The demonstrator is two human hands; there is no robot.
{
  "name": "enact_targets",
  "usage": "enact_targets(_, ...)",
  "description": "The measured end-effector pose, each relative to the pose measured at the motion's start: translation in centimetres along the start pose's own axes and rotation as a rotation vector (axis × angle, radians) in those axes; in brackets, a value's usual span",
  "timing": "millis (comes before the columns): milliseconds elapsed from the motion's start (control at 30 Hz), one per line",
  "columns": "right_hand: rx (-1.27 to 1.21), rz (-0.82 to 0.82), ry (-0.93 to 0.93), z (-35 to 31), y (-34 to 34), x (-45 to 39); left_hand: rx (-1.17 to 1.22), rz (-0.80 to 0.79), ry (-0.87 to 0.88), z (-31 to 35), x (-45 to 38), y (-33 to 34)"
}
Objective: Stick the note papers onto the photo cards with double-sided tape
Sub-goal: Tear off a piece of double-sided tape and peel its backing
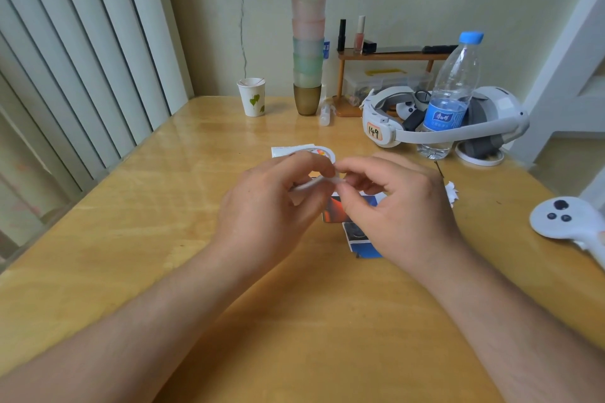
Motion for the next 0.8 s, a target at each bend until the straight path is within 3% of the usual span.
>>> enact_targets(633, -0.015, -0.041, 0.126, 0.37, 0.54, 0.27, -0.249, 0.026, 0.044, 0.41, -0.12, -0.44)
enact_targets(800, 0.039, -0.038, 0.015, 0.16, 0.58, 0.20, -0.287, 0.027, 0.067, 0.50, -0.05, -0.41)
Point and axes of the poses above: each hand's wrist, its own x-axis away from the middle knuckle, its own y-axis out of the palm, z = x × y, the point moved 5 cm from there along -x, towards the middle knuckle, and after that the axes turned 9 degrees about z, right-handed, at the moved point
